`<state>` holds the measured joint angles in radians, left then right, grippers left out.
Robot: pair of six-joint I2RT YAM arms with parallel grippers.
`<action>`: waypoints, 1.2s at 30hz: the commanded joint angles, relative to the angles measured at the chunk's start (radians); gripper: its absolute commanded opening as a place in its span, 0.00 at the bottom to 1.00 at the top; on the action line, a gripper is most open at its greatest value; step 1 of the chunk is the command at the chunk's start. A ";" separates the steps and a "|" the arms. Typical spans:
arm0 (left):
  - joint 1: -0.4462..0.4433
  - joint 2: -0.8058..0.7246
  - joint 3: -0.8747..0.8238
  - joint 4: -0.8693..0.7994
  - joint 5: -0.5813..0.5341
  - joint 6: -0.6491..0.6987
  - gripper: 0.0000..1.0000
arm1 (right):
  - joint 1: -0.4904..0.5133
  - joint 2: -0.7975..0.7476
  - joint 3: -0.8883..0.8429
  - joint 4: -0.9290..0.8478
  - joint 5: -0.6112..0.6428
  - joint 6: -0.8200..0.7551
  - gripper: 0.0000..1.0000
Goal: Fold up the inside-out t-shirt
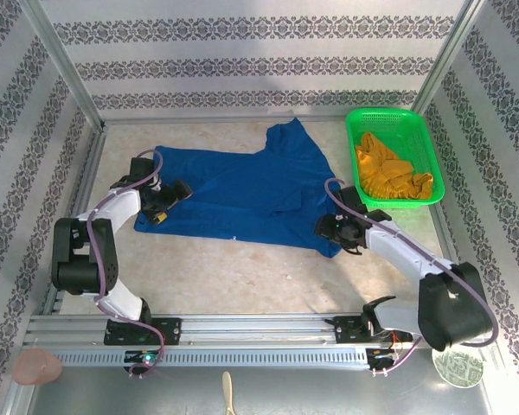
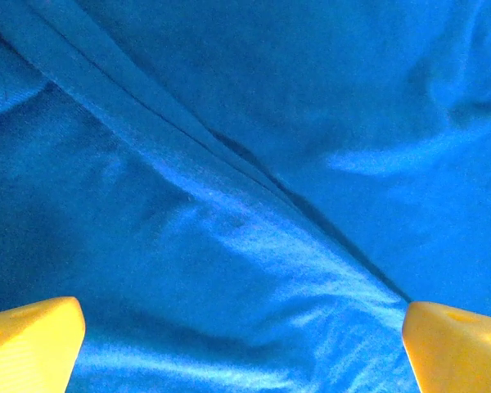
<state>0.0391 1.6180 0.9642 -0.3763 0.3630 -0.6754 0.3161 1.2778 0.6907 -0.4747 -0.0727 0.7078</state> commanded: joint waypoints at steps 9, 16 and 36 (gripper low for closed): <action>0.001 0.061 -0.009 0.045 -0.039 0.017 1.00 | -0.009 0.086 -0.013 0.071 -0.039 0.007 0.50; 0.016 0.078 -0.023 0.054 -0.041 0.017 1.00 | -0.034 0.090 -0.014 0.079 -0.053 0.004 0.11; 0.054 0.113 -0.060 0.078 -0.034 0.016 1.00 | -0.189 0.239 0.243 -0.053 0.043 -0.154 0.49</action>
<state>0.0742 1.6852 0.9348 -0.2901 0.3515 -0.6758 0.1390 1.4967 0.8799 -0.4557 -0.1066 0.6113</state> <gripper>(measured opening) 0.996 0.356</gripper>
